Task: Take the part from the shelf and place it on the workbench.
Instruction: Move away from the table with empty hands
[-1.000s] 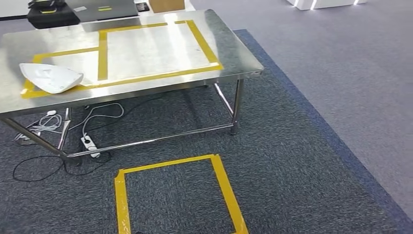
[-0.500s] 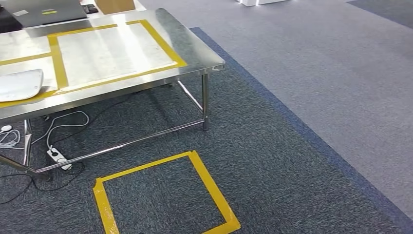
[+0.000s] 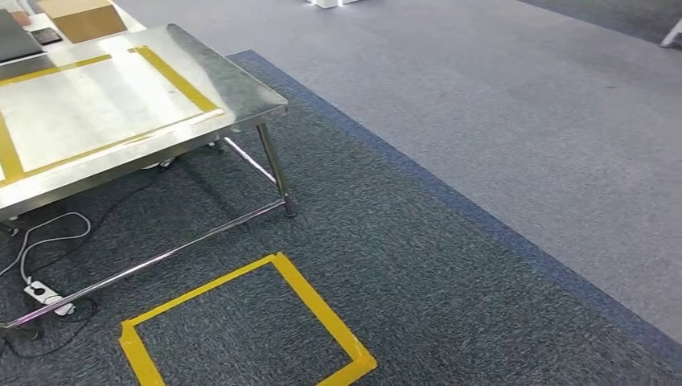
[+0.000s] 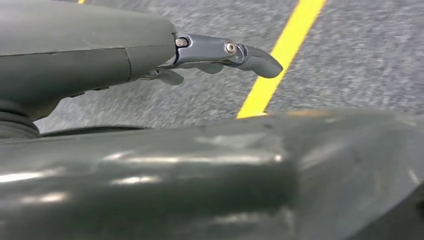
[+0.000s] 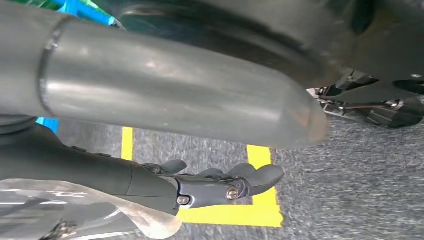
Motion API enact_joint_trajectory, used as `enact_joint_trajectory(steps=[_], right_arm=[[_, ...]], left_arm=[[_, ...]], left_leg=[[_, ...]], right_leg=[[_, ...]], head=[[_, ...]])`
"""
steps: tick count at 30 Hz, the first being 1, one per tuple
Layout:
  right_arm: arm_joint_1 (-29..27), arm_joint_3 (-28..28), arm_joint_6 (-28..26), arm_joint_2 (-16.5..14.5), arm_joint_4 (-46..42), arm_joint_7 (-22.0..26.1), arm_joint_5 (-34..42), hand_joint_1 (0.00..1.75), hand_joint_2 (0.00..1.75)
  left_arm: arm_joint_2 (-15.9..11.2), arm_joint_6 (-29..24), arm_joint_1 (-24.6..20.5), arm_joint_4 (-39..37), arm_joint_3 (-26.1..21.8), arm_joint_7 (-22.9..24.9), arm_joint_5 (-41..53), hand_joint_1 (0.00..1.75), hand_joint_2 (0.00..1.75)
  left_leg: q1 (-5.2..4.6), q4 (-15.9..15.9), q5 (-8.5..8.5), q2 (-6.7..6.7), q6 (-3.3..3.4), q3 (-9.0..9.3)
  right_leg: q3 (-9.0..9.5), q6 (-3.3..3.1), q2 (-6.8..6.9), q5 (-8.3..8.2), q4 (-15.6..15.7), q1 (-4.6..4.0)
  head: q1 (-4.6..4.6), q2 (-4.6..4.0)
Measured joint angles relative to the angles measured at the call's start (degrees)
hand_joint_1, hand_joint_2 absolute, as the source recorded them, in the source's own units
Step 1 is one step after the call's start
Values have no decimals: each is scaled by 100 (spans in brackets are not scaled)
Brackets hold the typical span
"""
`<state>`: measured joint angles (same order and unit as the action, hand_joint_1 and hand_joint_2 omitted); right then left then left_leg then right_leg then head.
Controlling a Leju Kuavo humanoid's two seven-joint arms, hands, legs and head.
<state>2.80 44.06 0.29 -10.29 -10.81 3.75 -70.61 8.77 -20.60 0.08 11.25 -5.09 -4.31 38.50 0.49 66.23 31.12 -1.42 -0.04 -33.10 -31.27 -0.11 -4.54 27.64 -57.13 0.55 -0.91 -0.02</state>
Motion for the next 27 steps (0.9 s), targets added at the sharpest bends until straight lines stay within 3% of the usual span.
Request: enact_joint_trajectory(steps=[1,3,4,5,7,9,10,12,13,15,17,18,21,23,25,27], right_arm=[[7,0,2,-5,1,3,10,0,0],[26,1,4,-16,1,27,56,0,0],[29,2,4,-18,0,50,84,0,0],[23,3,3,-18,0,72,110,0,0],[4,4,9,-16,1,84,149,0,0],[12,7,34,-16,1,43,171,0,0],[21,7,54,-16,2,10,173,0,0],[17,7,90,-16,2,-45,174,0,0],[2,8,99,-16,2,-68,175,0,0],[-16,9,106,-14,1,-95,178,0,0],[4,9,116,-12,0,-102,180,0,0],[14,9,125,-12,-1,-102,181,0,0],[10,10,155,-9,-1,-94,187,0,0],[14,11,167,-5,-1,-84,192,0,0],[32,11,177,-3,-1,-75,196,0,0],[33,12,187,-2,-1,-74,198,0,0]], left_arm=[[-5,13,-1,-3,3,-1,8,0,0],[-15,45,-9,-8,13,-2,39,0,0],[-20,55,-19,-10,20,-4,58,0,0],[-20,60,-29,-10,28,-7,77,0,0],[-18,58,-48,-10,50,-13,110,0,0],[-7,56,-49,-10,88,-5,136,0,0],[-3,56,-42,-10,105,5,143,0,0],[-2,58,-33,-10,120,36,142,0,0],[-2,58,-36,-10,121,49,140,0,0],[4,63,-48,-10,123,66,138,0,0],[5,82,-58,-10,125,84,144,0,0],[4,97,-64,-10,126,95,156,0,0],[5,137,-86,-10,139,127,210,0,0],[8,143,-90,-10,155,133,243,0,0],[7,144,-82,-13,164,136,258,0,0],[4,150,-64,-14,166,146,249,0,0]], left_leg=[[4,-371,-176,-180,41,149],[2,-796,-289,-443,91,298],[-4,-837,-272,-438,102,305],[-2,-886,-276,-368,111,314],[14,-968,-322,-200,148,336],[17,-1026,-352,0,183,350],[9,-1027,-351,107,193,344],[-1,-1021,-344,325,199,337],[-1,-1016,-340,419,195,334],[5,-990,-319,572,163,337],[-13,-949,-279,693,96,344],[-24,-934,-269,738,60,356],[-10,-919,-250,802,-40,392],[18,-662,-28,569,-97,306],[25,44,385,274,-113,17],[21,696,614,197,-101,-266]], right_leg=[[-14,14,-82,-6,-13,-1],[-85,71,-228,-36,-33,23],[-127,116,-301,-61,-30,34],[-174,159,-362,-84,-20,47],[-290,214,-182,-27,-122,36],[-562,245,205,265,-630,17],[-751,269,325,456,-1017,18],[-986,320,418,650,-1569,34],[-946,339,443,595,-1555,48],[-517,360,569,273,-885,74],[-93,316,762,83,-192,64],[0,278,812,66,-36,52],[-32,150,684,51,-7,33],[-33,66,576,10,10,47],[-46,10,450,-27,12,48],[-68,-10,289,-44,9,33]], head=[[5,0],[-4,0],[-11,0],[-22,0],[-5,0],[39,0],[58,0],[61,0],[63,0],[66,0],[57,0],[46,0],[27,0],[9,0],[-15,0],[-19,0]])
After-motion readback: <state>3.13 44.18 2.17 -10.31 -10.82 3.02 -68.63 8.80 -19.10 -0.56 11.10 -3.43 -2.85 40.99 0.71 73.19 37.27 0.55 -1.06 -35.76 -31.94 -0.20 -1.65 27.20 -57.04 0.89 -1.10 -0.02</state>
